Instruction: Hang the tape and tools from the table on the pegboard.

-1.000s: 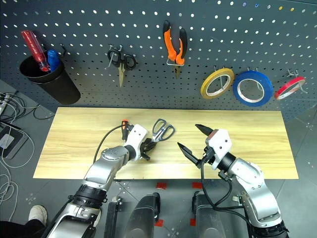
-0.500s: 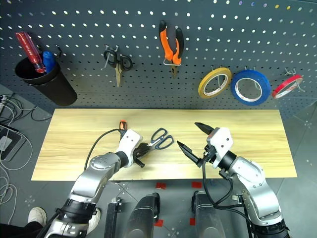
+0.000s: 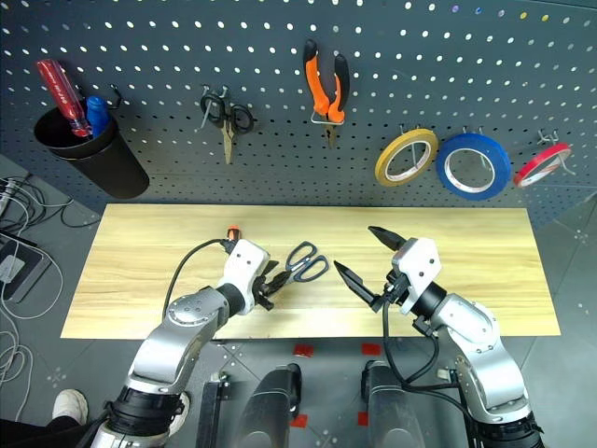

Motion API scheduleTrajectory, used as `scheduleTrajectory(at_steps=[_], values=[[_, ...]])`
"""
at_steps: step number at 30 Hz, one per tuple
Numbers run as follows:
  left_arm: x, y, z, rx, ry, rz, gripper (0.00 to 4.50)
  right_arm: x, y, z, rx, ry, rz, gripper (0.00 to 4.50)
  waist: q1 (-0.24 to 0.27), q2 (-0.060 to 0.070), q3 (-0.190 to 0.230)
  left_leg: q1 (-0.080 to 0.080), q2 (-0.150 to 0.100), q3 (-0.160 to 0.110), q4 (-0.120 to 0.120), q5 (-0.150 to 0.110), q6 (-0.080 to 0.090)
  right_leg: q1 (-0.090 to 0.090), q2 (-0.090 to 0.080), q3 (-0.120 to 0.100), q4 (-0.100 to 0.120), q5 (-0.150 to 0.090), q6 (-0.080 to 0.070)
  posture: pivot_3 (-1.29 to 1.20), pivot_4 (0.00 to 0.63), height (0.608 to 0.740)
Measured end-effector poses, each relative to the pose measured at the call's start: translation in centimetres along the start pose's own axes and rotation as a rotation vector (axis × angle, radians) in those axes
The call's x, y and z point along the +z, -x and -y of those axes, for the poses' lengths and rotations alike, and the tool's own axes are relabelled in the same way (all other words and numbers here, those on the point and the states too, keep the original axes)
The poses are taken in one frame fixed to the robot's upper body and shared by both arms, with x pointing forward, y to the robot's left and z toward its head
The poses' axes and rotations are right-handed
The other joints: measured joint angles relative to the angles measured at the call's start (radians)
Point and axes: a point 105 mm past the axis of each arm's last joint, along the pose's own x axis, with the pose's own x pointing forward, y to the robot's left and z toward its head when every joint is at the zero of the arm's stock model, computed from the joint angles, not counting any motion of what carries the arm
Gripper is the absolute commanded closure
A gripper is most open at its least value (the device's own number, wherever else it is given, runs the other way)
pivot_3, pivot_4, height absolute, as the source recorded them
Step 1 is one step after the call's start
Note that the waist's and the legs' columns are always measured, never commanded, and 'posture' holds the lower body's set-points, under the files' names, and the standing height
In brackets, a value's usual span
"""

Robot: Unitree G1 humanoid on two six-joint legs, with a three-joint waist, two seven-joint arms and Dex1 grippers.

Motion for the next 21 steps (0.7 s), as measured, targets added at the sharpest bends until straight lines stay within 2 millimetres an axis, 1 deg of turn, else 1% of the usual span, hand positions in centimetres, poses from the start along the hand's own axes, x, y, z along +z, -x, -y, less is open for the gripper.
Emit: scheduleTrajectory(at_steps=[2,5,9,13,16,21], values=[[-0.7,-0.2,-0.4,-0.014,0.005,-0.031,0.93,-0.1,0.0,0.1,-0.010,-0.003,-0.004,0.00,-0.002,0.000,0.000,0.000,0.000,0.000,0.000,0.000,0.000,0.000,0.000,0.000,0.000,0.000,0.000,0.05,0.374,0.740],[-0.9,-0.6,-1.0,-0.040,0.003,-0.055,0.01,-0.1,0.0,0.1,-0.017,-0.008,-0.011,0.00,-0.001,0.000,0.000,0.000,0.000,0.000,0.000,0.000,0.000,0.000,0.000,0.000,0.000,0.000,0.000,0.04,0.392,0.740],[-0.9,-1.2,-1.5,-0.075,-0.007,-0.086,0.01,-0.2,0.1,0.1,-0.030,-0.015,-0.018,0.00,-0.002,0.000,0.002,0.000,0.000,0.000,0.000,0.000,0.001,-0.001,0.001,0.000,0.000,0.000,0.000,0.04,0.410,0.740],[-0.8,-2.0,-1.5,-0.108,-0.024,-0.114,0.01,-0.3,0.3,-0.2,-0.033,-0.025,-0.026,0.00,-0.004,0.000,0.004,0.000,0.000,0.000,0.000,-0.002,0.004,-0.001,0.001,0.000,0.000,0.000,0.000,0.03,0.421,0.740],[-0.5,-2.5,-1.0,-0.141,-0.049,-0.125,0.01,-0.1,0.2,-0.3,-0.040,-0.026,-0.023,0.00,-0.005,0.000,0.004,0.000,0.000,0.000,0.000,-0.002,0.004,-0.001,0.001,0.000,0.000,0.000,0.000,0.03,0.425,0.740],[-0.7,-2.8,-0.1,-0.197,-0.094,-0.161,0.01,-0.2,0.0,-0.5,-0.040,-0.041,-0.020,0.00,-0.007,0.001,0.005,0.000,0.000,0.000,0.000,-0.002,0.004,-0.001,0.001,0.001,0.000,0.000,0.000,0.02,0.422,0.740]])
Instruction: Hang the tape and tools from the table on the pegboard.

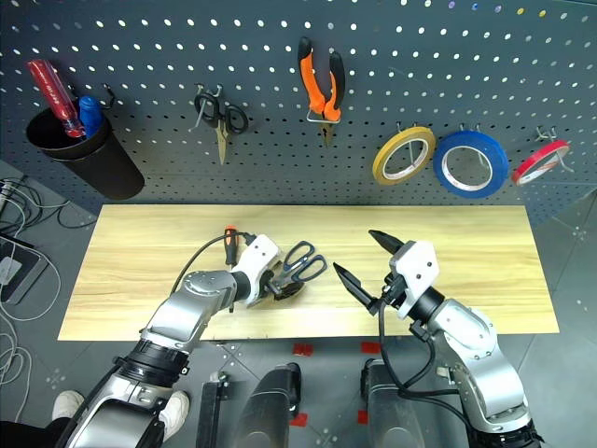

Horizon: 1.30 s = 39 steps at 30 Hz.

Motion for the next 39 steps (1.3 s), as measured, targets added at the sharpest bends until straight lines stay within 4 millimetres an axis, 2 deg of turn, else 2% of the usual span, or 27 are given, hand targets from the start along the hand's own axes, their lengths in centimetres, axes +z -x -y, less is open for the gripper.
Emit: scheduleTrajectory(at_steps=[12,22,25,27,35,39], values=[[-1.6,1.9,-1.1,0.039,-0.034,-0.101,0.01,0.0,0.0,0.1,-0.016,-0.003,0.003,0.00,0.001,0.000,0.000,0.000,0.000,0.000,0.000,0.000,0.000,0.000,0.000,0.000,0.000,0.000,0.000,0.02,0.414,0.740],[-1.1,1.2,-0.9,0.007,-0.072,-0.090,0.01,0.1,-0.1,0.1,-0.018,-0.004,0.007,0.00,0.002,0.000,0.000,0.000,0.000,0.000,0.000,0.000,0.000,0.000,0.000,0.000,0.000,0.000,0.000,0.02,0.423,0.740],[-0.9,1.0,-1.3,0.010,-0.080,-0.086,0.59,0.1,-0.1,0.2,-0.022,-0.003,0.008,0.00,0.000,0.001,0.000,0.000,0.000,0.000,0.000,0.000,0.000,0.000,0.000,0.000,0.000,0.000,0.000,0.02,0.423,0.740],[-0.9,1.0,-1.5,0.012,-0.084,-0.085,1.15,0.1,-0.1,0.2,-0.023,-0.002,0.008,0.00,0.000,0.001,0.000,0.000,0.000,0.000,0.000,0.000,0.000,0.000,0.000,0.000,0.000,0.000,0.000,0.01,0.422,0.740],[-1.1,1.0,-1.2,-0.026,-0.081,-0.085,3.63,0.1,-0.1,0.3,-0.033,-0.001,0.008,0.00,0.000,0.001,0.000,0.000,0.000,0.000,0.000,0.000,0.000,0.000,0.000,0.000,0.000,0.000,0.000,0.02,0.419,0.740],[-1.0,1.0,-1.1,-0.034,-0.080,-0.084,3.67,0.1,-0.1,0.3,-0.032,0.000,0.009,0.00,0.001,0.001,0.000,0.000,0.000,0.000,0.000,0.000,0.000,0.000,0.000,0.000,0.000,0.000,0.000,0.02,0.416,0.740]])
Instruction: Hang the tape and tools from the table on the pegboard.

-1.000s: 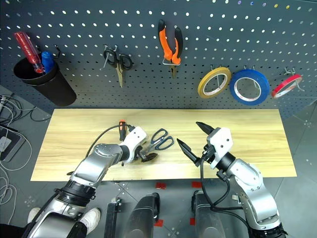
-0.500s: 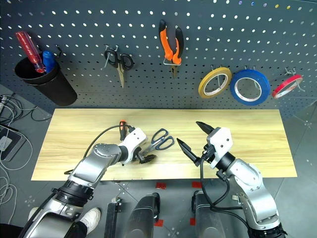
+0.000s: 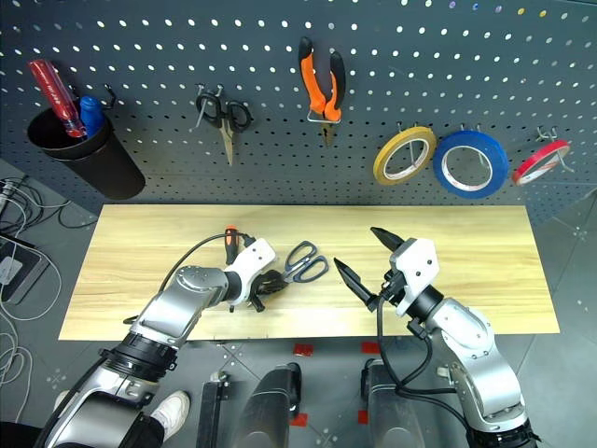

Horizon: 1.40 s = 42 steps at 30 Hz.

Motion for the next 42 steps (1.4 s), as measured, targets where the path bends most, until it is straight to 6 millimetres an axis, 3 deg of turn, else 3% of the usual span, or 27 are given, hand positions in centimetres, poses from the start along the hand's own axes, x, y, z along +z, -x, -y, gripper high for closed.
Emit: scheduleTrajectory(at_steps=[13,18,24,29,32,40,42], values=[[0.1,0.1,-0.2,0.029,0.015,0.015,3.67,0.2,0.0,0.0,0.006,0.007,0.011,0.00,-0.001,0.000,0.000,0.000,0.000,0.000,0.000,0.001,-0.002,0.000,0.000,0.000,0.000,0.000,0.000,0.02,0.386,0.740],[0.6,1.7,-0.5,0.102,0.020,0.089,3.67,0.3,0.0,0.0,0.014,0.015,0.014,0.00,-0.001,0.000,0.000,-0.002,0.002,0.000,0.000,0.002,-0.004,-0.002,0.000,0.000,0.000,0.000,0.000,0.05,0.359,0.740],[2.3,4.2,1.1,0.168,0.028,0.208,3.67,0.4,0.0,-0.1,0.024,0.016,0.020,0.00,0.001,-0.001,-0.003,-0.003,0.002,0.000,0.000,0.002,-0.004,-0.002,-0.002,0.000,0.000,0.000,0.000,0.08,0.324,0.740],[1.9,4.2,1.9,0.196,0.070,0.203,3.67,0.6,-0.2,-0.1,0.033,0.024,0.032,0.00,0.003,-0.001,-0.006,-0.003,0.001,0.000,0.000,0.002,-0.004,-0.002,-0.002,-0.001,0.000,0.000,0.000,0.08,0.320,0.740],[1.9,3.9,2.0,0.214,0.078,0.199,3.14,0.6,-0.2,0.0,0.034,0.025,0.036,0.00,0.004,-0.002,-0.006,-0.003,0.000,0.000,0.001,0.002,-0.004,-0.002,-0.002,-0.001,0.000,0.000,0.000,0.06,0.337,0.740],[0.3,2.6,1.9,0.241,0.075,0.126,0.75,0.4,-0.1,-0.1,0.024,0.017,0.025,0.00,0.002,-0.001,-0.006,-0.003,0.000,0.000,0.001,0.002,-0.004,-0.002,-0.001,-0.001,0.000,0.000,0.000,0.05,0.375,0.740],[0.0,2.5,1.7,0.241,0.081,0.117,0.75,0.3,0.1,-0.2,0.020,0.009,0.016,0.00,0.002,-0.001,-0.006,-0.003,0.000,0.000,0.001,0.002,-0.003,-0.002,-0.001,-0.001,0.000,0.000,0.000,0.04,0.389,0.740]])
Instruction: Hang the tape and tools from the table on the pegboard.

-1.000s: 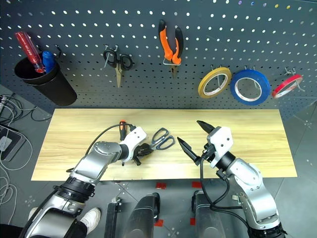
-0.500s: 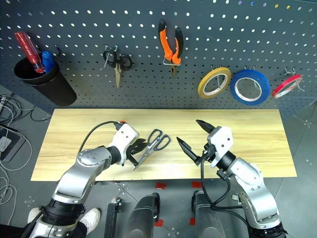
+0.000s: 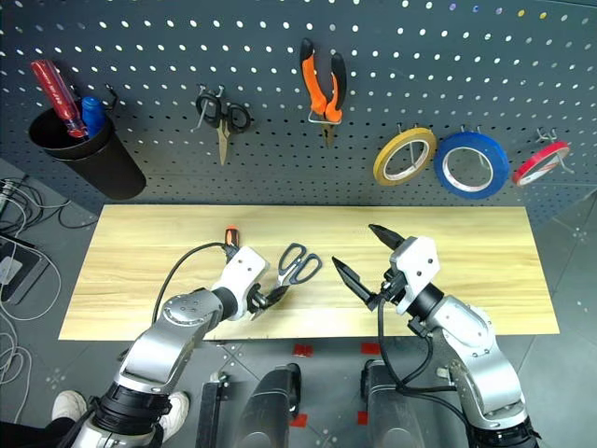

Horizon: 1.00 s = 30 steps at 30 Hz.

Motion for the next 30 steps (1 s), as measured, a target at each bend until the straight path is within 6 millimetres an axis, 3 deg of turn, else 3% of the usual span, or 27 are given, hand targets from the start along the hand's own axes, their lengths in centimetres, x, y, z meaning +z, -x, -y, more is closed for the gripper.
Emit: scheduleTrajectory(at_steps=[14,30], values=[[-1.5,-1.8,0.8,-0.076,0.011,-0.057,0.75,-0.3,0.4,-0.3,-0.020,-0.023,-0.030,0.00,-0.002,0.001,0.004,0.000,0.000,0.000,0.000,-0.002,0.004,0.000,0.001,0.000,0.000,0.000,0.000,0.02,0.429,0.740],[-1.6,-1.8,-0.1,-0.076,-0.053,-0.109,0.75,-0.5,0.4,-0.2,-0.023,-0.030,-0.044,0.00,-0.004,0.003,0.006,0.001,0.000,0.000,0.000,-0.002,0.004,0.000,0.001,0.001,0.000,0.000,0.000,0.01,0.447,0.740]])
